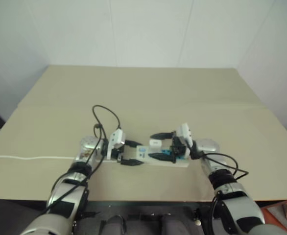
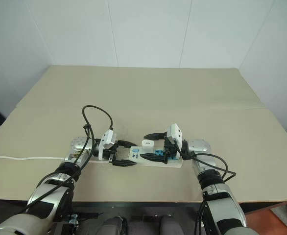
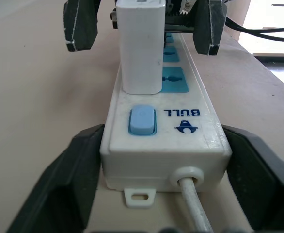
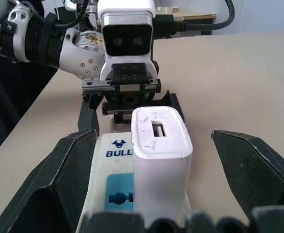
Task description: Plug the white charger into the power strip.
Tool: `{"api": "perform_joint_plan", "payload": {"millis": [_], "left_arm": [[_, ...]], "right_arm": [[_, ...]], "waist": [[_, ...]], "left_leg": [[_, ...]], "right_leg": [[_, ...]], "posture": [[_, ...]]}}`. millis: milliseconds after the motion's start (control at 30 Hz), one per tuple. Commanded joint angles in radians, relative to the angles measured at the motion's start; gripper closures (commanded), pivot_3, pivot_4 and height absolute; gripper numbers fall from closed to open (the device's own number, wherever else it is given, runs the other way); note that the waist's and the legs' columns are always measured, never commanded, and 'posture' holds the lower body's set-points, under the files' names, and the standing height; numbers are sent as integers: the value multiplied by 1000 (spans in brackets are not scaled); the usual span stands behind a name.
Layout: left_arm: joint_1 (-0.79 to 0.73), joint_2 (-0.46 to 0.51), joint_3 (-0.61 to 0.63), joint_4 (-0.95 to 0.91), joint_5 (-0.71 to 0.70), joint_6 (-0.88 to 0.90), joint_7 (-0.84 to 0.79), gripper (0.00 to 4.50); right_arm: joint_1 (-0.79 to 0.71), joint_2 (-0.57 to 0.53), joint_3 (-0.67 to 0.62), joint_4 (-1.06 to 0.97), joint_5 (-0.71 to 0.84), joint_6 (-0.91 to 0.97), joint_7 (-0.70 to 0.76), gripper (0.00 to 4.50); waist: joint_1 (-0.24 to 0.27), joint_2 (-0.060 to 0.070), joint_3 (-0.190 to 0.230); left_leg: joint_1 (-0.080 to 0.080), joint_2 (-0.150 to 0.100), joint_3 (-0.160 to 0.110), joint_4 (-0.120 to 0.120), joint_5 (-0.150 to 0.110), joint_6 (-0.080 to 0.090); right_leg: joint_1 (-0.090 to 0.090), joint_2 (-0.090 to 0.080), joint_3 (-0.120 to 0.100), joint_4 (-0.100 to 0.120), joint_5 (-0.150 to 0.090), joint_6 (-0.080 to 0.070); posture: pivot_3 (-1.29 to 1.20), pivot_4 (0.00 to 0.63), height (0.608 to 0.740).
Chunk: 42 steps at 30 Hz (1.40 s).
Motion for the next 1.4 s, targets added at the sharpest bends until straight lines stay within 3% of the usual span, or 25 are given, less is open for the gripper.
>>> {"api": "perform_joint_plan", "payload": {"millis": [33,233,333,467,667,800,1033,1400], "left_arm": [[-31,4,22,-43,-53,22,-39,12],[10,6,80,-178,-123,-55,11,12],[42,69,61,-309,-197,77,-38,12],[74,182,44,-417,-282,222,-42,12],[126,324,4,-389,-254,183,-42,12],[154,392,-10,-390,-291,182,-42,12],[167,414,-6,-428,-324,212,-42,12],[137,426,-55,-436,-364,278,-42,12]], "right_arm": [[38,-23,5,37,-31,19,6,0],[59,-80,-27,-65,-3,-18,42,0],[84,-131,-68,-191,18,-50,19,0],[114,-307,-140,-390,85,62,49,0],[251,-589,-232,-507,46,72,59,0],[369,-716,-323,-573,54,117,31,0],[542,-805,-431,-684,64,240,-29,0],[613,-823,-500,-735,59,301,-86,0]], "waist": [[2,0,0],[7,0,0],[6,1,1],[2,10,9],[4,11,10],[7,11,10],[6,10,10],[7,10,10]], "left_leg": [[0,0,0,0,0,0],[-1,0,0,0,0,0],[-3,0,0,0,-1,-1],[-6,0,0,0,-1,-1],[-8,0,0,-6,-1,-1],[-11,0,2,-8,0,-1],[-10,1,3,-8,0,-1],[-10,1,3,-8,0,-1]], "right_leg": [[0,0,0,0,0,0],[0,0,0,-1,0,0],[-1,-1,0,-2,0,-1],[-6,-1,0,0,1,-2],[-9,0,0,-2,-3,-1],[-16,0,1,1,-3,-5],[-15,0,1,0,-4,-3],[-15,0,2,0,-4,-3]], "posture": [[0,150,740],[0,150,740],[0,150,740],[0,150,740],[0,150,740],[0,150,740],[0,150,740],[0,150,740]]}}
